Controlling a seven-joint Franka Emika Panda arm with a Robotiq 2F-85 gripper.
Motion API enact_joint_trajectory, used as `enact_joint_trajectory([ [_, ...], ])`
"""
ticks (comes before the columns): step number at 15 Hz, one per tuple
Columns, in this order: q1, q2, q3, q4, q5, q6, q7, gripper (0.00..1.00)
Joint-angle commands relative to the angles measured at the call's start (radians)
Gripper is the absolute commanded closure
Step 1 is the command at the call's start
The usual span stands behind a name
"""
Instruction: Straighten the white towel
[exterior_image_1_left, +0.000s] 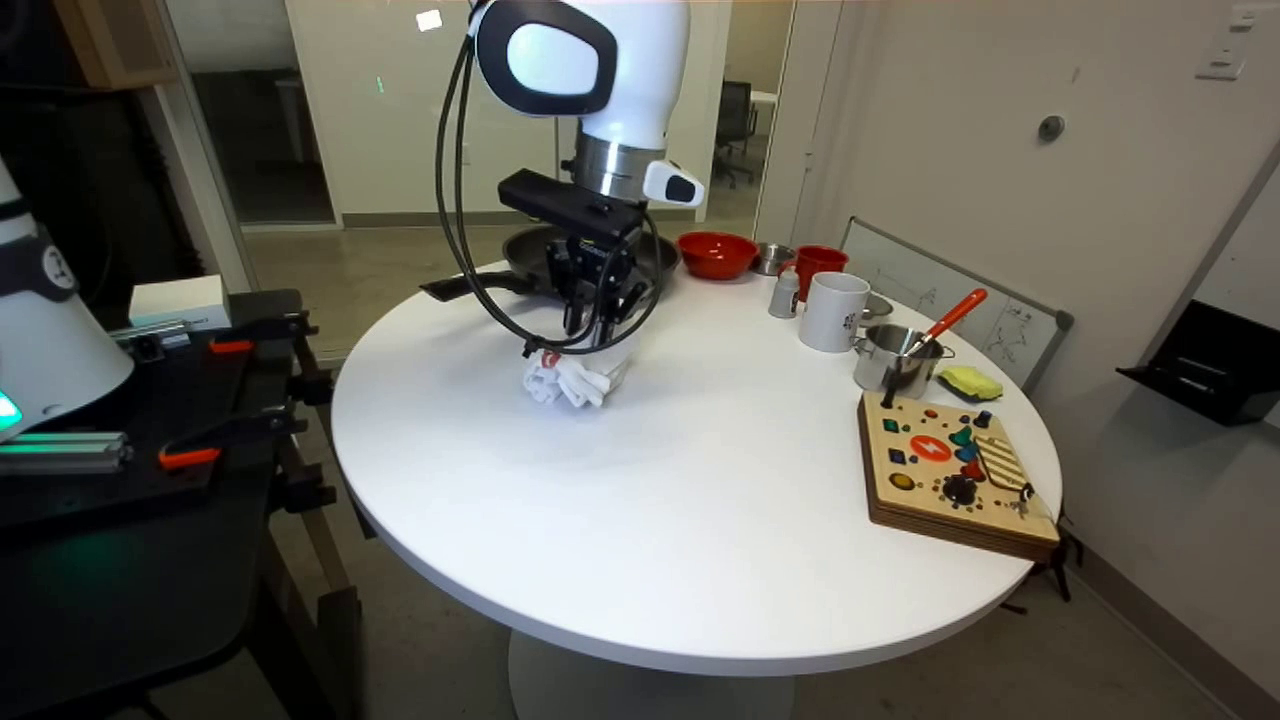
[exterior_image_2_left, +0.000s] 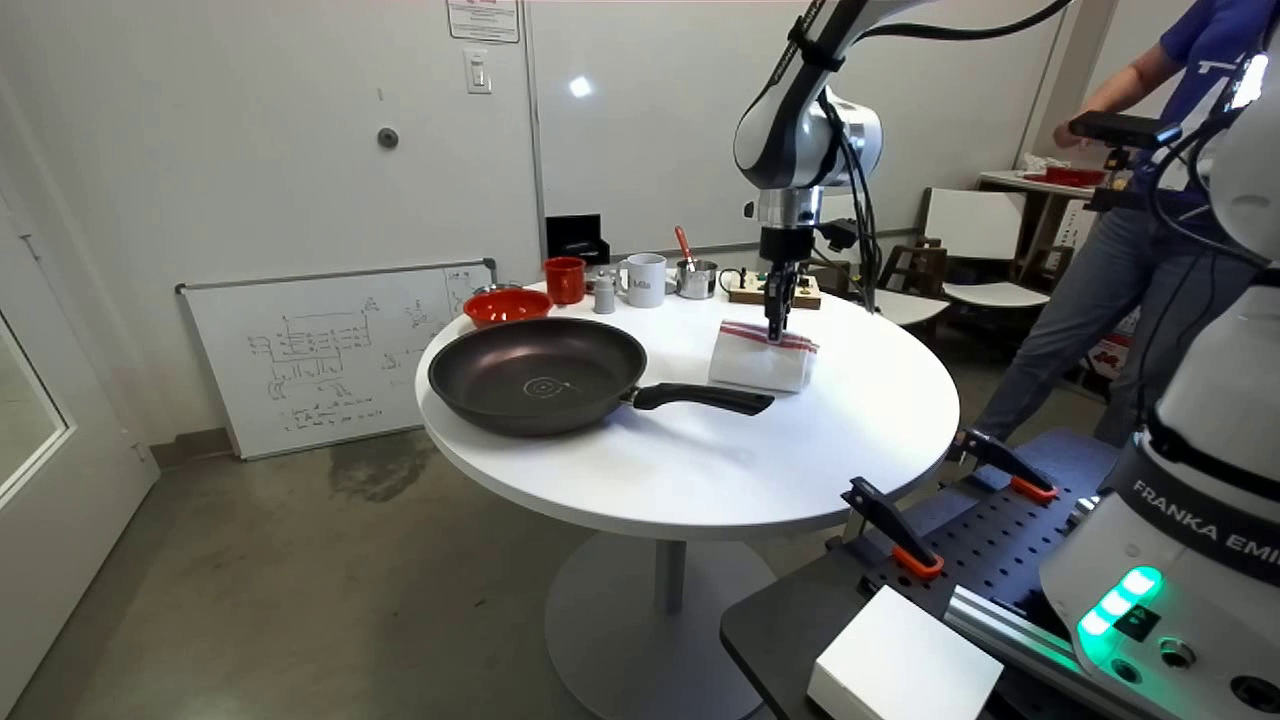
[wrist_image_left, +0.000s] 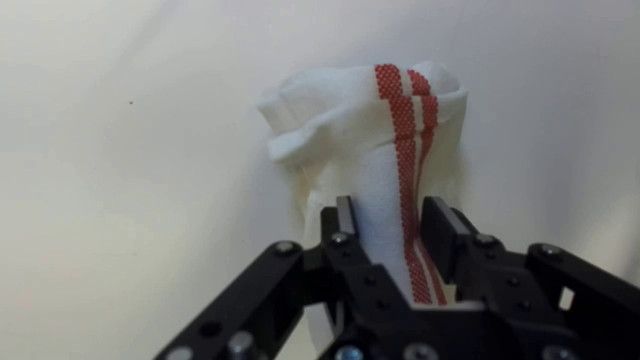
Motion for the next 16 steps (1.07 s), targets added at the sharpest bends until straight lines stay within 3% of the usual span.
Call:
enact_joint_trajectory([
  [1,0.002,0.009,-0.001,0.003,-0.018,0.014,0.021,0.91],
  [4,0.005,0.005,-0.003,0.002,-0.020,0.031,0.030,0.99],
  [10,0.006,-0.026,0.005,-0.017,-0.058,0.150,0.010,0.94],
  [11,0.012,-0.023,-0.001,-0.019,-0.074,0.174,0.022,0.67],
  [12,0.008,-0.022,0.004,-0.017,-0.072,0.174,0.016,0.91],
  [16,0.013,-0.018,-0.002,-0.016,-0.110,0.188,0.021,0.95],
])
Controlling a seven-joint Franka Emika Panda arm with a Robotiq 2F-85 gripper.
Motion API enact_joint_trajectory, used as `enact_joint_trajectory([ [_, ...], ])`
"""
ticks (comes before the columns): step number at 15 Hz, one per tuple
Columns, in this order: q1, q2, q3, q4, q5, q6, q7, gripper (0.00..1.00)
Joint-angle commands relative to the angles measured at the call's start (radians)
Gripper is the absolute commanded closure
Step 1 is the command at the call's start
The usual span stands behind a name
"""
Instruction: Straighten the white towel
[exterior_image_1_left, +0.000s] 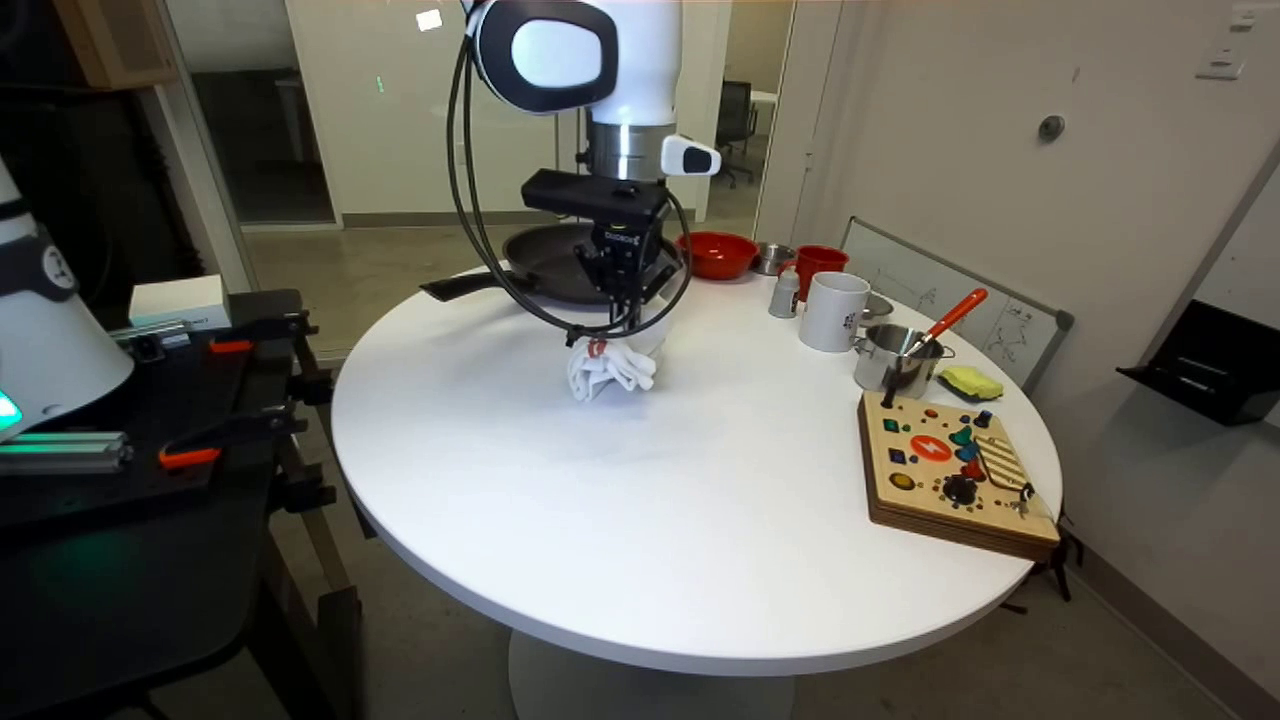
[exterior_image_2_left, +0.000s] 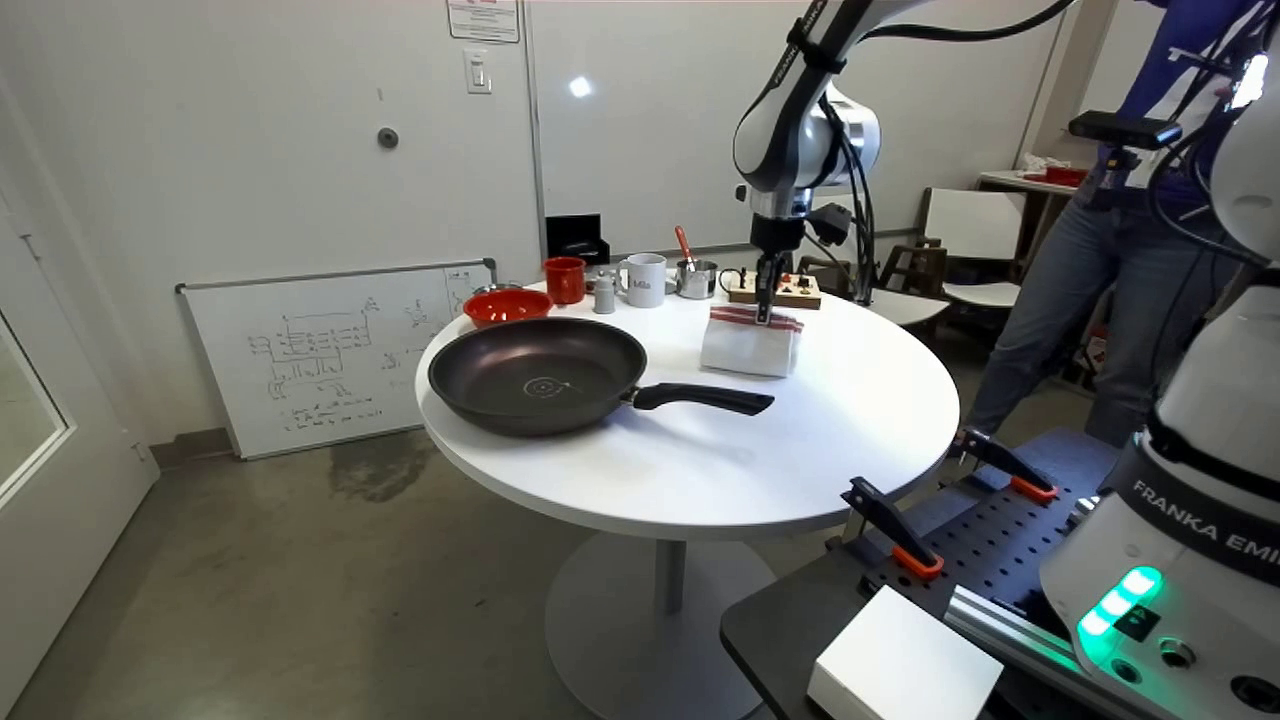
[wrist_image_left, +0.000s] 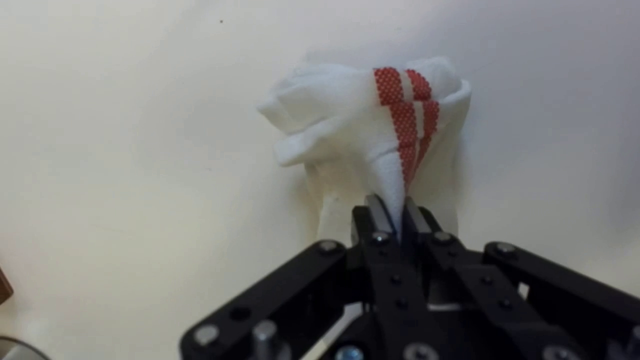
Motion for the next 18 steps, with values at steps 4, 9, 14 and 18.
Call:
enact_joint_trajectory([
  [4,0.005,-0.016,-0.002,-0.016,-0.053,0.033,0.013,0.92],
  [9,0.007,-0.015,-0.004,-0.017,-0.072,0.035,0.015,0.56],
  [14,0.003,-0.017,-0.002,-0.019,-0.078,0.051,0.014,0.70],
  [18,-0.004,-0.016,0.003,-0.019,-0.071,0.061,0.005,0.82],
])
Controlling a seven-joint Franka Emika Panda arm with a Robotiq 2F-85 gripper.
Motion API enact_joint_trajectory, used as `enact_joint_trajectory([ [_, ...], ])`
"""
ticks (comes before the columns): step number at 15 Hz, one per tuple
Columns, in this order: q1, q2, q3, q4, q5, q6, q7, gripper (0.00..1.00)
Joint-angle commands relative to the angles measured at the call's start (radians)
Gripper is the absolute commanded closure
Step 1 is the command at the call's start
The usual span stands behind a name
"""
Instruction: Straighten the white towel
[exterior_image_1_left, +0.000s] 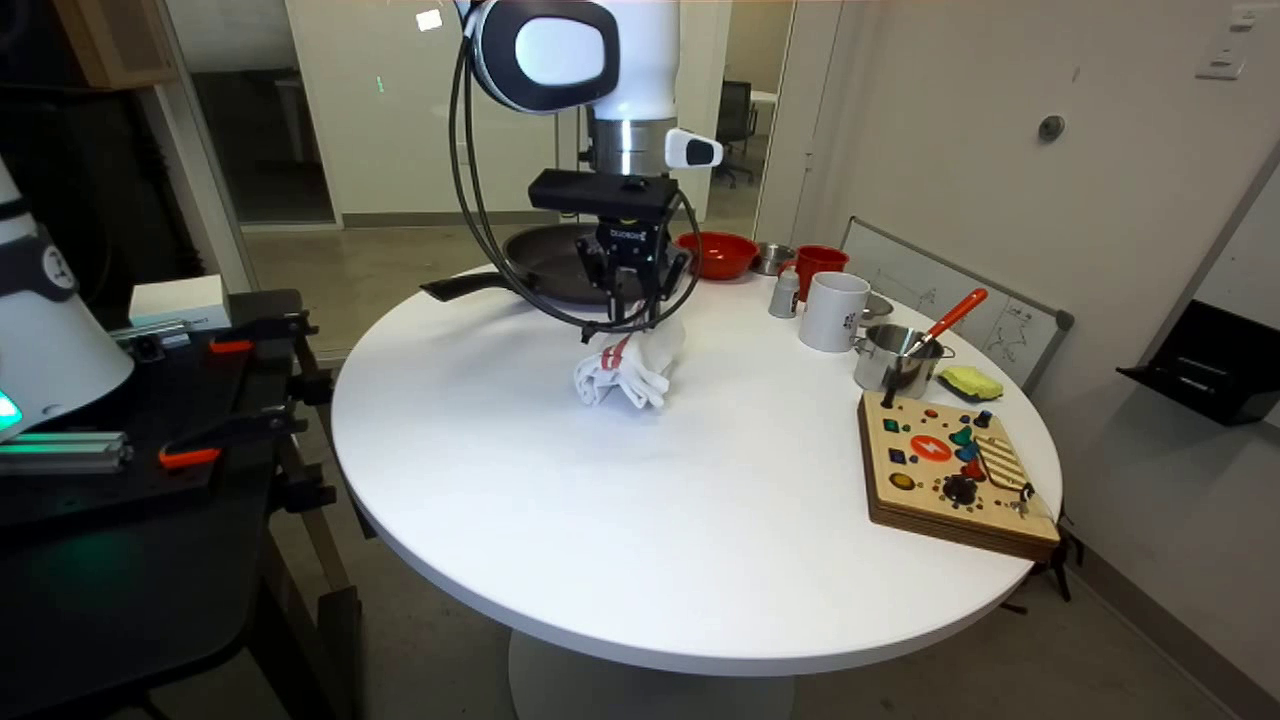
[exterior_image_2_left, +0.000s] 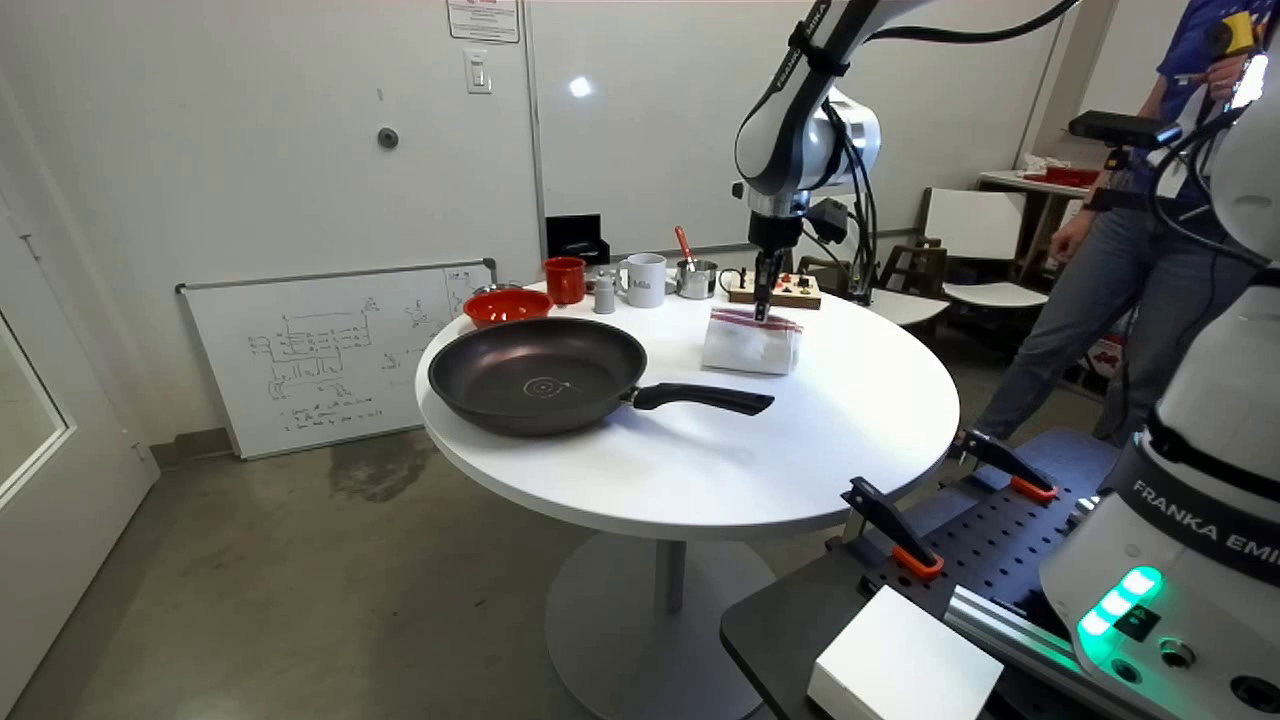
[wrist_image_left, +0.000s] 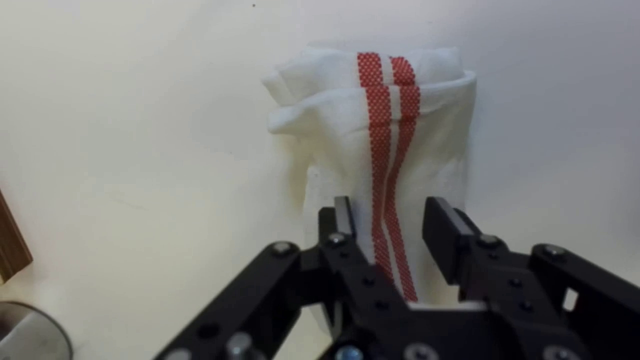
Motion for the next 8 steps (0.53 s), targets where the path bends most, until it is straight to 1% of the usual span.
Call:
enact_joint_trajectory([
  [1,-0.001,-0.014,0.000,-0.017,-0.014,0.024,0.012,0.89],
  [2,-0.003,-0.014,0.002,-0.016,-0.011,0.024,0.009,0.96],
  [3,-0.003,-0.014,0.003,-0.016,-0.010,0.025,0.009,0.96],
  [4,-0.003,-0.014,0.002,-0.015,-0.011,0.026,0.010,1.00],
  [6,-0.004,-0.012,0.004,-0.013,-0.008,0.022,0.007,1.00],
  [7,-0.005,-0.012,0.004,-0.012,-0.009,0.020,0.007,0.97],
  [8,-0.005,-0.011,0.004,-0.011,-0.009,0.018,0.006,0.96],
])
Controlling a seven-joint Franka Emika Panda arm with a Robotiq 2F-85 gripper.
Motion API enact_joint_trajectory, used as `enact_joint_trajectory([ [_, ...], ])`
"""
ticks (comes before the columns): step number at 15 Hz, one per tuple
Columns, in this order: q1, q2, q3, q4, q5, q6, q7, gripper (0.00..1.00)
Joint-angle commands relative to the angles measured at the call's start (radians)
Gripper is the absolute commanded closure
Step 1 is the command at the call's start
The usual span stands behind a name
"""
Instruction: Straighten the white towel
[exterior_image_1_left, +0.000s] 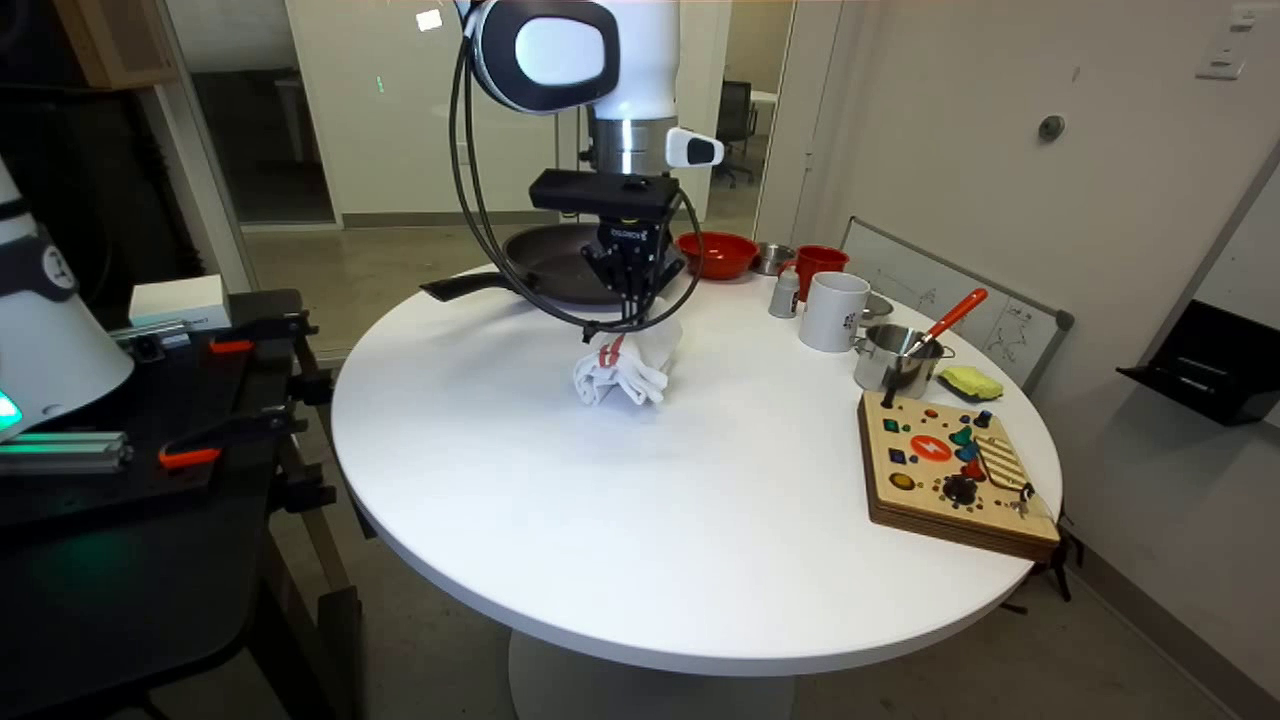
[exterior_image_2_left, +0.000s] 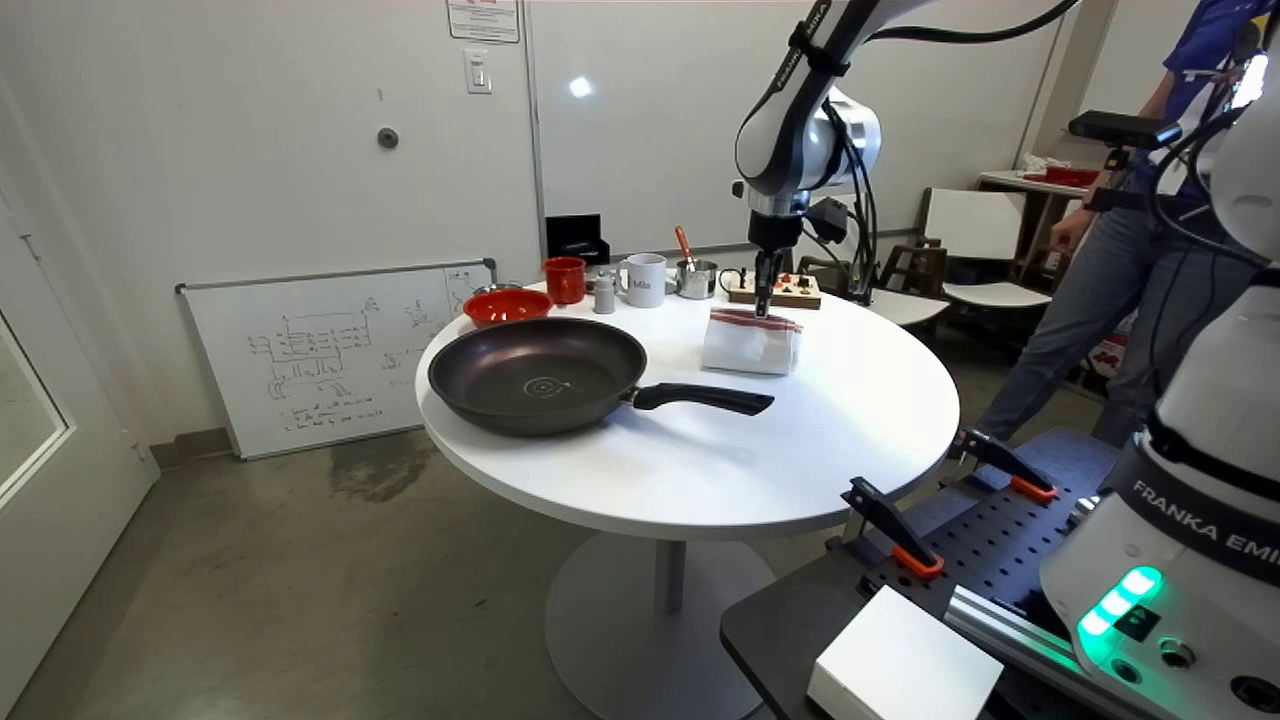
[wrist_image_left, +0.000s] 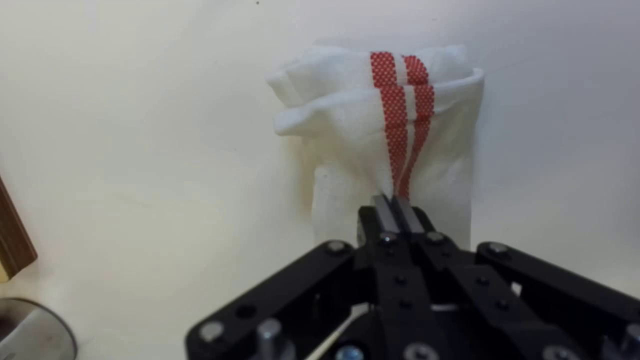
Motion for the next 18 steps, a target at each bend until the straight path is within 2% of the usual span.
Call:
enact_joint_trajectory([
  [1,-0.003,-0.010,0.002,-0.010,-0.010,0.010,0.009,0.95],
  [7,0.023,-0.028,-0.041,-0.025,-0.057,0.136,0.096,0.93],
  [11,0.094,-0.027,-0.139,-0.039,-0.189,0.277,0.243,0.94],
  [14,0.212,-0.016,-0.296,-0.041,-0.353,0.393,0.413,0.93],
  [18,0.480,0.028,-0.604,-0.033,-0.457,0.530,0.601,0.93],
])
